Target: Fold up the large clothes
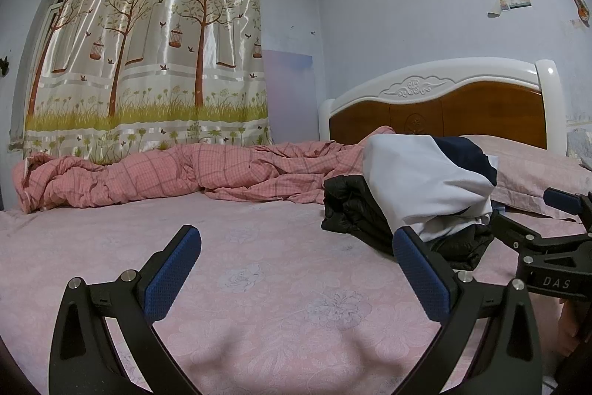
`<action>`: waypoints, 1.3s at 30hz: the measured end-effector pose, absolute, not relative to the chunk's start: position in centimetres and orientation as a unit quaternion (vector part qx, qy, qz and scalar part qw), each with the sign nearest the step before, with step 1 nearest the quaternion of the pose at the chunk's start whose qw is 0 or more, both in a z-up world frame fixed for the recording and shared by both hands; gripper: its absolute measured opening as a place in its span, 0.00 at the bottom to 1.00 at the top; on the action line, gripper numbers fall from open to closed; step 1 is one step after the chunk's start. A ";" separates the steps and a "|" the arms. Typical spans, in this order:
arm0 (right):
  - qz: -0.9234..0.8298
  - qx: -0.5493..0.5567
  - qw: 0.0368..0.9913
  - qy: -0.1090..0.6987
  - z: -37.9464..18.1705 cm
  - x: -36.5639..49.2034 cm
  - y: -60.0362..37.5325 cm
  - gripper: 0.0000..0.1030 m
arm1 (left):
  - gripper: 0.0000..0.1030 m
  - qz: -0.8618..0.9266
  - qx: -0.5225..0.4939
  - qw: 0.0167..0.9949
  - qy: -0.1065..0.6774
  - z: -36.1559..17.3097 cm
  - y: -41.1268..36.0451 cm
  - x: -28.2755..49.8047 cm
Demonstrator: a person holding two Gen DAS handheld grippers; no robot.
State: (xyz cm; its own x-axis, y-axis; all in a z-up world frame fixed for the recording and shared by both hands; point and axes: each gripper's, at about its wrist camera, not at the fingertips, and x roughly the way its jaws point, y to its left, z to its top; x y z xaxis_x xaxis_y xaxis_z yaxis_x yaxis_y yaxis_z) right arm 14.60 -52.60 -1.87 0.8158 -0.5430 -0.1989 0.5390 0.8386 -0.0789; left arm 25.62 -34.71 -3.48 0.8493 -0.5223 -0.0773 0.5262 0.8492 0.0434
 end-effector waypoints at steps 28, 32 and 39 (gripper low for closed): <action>-0.280 -0.010 0.953 0.113 -2.0 14.8 -52.7 1.00 | 1.00 -0.273 0.033 0.961 0.031 -3.5 -34.5 25.6; -0.280 -0.009 0.953 0.114 -2.1 14.9 -52.7 1.00 | 1.00 -0.273 0.033 0.961 0.032 -3.5 -34.5 25.6; -0.280 -0.008 0.953 0.114 -2.1 14.9 -52.8 1.00 | 1.00 -0.273 0.033 0.961 0.033 -3.6 -34.4 25.6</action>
